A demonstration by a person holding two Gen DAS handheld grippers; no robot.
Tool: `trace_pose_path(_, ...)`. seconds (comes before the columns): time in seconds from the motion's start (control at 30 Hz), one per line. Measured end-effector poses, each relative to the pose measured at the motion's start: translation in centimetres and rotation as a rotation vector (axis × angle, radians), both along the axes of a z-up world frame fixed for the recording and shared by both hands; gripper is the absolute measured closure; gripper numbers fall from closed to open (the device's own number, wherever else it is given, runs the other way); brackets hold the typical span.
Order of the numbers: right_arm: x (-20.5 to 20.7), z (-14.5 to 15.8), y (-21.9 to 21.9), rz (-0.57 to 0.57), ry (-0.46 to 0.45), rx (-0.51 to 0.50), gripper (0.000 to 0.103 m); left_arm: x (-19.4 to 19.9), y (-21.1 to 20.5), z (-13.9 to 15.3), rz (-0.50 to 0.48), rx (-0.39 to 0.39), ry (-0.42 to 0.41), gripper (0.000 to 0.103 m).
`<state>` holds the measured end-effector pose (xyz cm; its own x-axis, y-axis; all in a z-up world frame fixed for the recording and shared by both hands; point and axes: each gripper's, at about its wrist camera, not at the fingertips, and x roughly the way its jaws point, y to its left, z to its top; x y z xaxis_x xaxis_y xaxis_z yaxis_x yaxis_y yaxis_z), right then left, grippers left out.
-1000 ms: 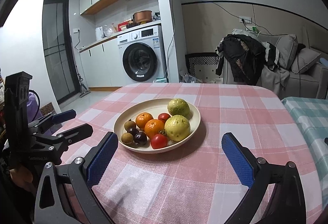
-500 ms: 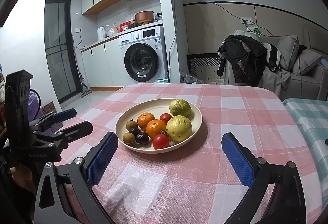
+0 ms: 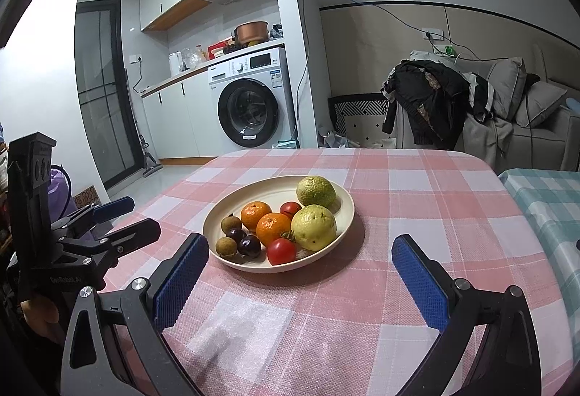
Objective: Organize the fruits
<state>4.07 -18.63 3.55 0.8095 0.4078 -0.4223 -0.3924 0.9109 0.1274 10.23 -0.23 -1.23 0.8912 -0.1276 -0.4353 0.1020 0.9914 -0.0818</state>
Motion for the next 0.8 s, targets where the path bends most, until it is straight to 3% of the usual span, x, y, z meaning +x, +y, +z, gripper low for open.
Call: trace_pose_path(0.8,-0.26,0.13,0.10,0.000,-0.014,-0.003,0.000,-0.11,-0.20,0.12,-0.004,0.001,-0.004,0.000)
